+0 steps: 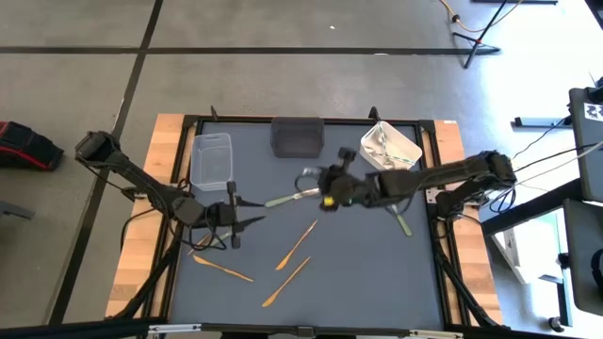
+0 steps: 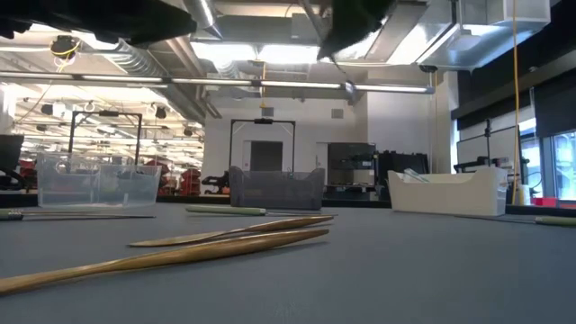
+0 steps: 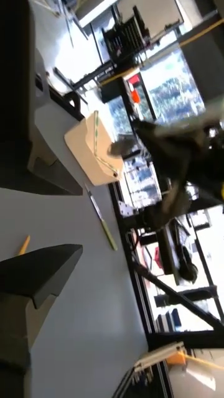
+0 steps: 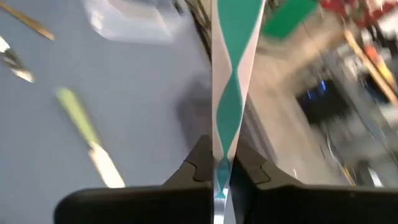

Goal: Sort silverware by color (type)
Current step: Put the blue spoon into the white bin

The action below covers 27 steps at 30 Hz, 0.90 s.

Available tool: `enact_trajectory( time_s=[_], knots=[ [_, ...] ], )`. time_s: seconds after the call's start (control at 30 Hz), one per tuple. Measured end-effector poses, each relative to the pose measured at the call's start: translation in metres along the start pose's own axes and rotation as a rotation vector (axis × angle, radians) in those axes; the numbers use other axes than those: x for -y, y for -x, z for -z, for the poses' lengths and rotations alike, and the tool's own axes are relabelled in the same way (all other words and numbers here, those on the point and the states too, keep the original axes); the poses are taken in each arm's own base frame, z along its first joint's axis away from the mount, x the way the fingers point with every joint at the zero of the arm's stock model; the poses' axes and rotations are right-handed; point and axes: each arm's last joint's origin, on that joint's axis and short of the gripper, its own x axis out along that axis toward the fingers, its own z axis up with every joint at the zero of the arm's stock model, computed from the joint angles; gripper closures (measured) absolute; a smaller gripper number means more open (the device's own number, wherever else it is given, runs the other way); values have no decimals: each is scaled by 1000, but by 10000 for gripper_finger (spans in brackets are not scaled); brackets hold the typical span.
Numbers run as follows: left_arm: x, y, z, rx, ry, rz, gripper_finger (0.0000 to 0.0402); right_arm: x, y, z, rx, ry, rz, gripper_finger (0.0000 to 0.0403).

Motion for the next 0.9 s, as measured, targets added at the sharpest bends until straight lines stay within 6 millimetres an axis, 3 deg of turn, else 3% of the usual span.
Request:
enact_trajectory(
  time_s=[0.17, 0.37, 0.6, 0.9],
  knots=[
    [0, 0, 0, 3, 0, 10, 269, 44, -12, 22, -160, -88, 89, 397],
    [0, 0, 0, 3, 0, 11, 269, 83, -32, 70, -333, -213, 185, 393],
    [0, 0, 0, 3, 0, 12, 269, 105, -54, 129, -542, -364, 196, 394],
    [0, 0, 0, 4, 0, 12, 269, 113, -61, 171, -699, -488, 186, 393]
  ],
)
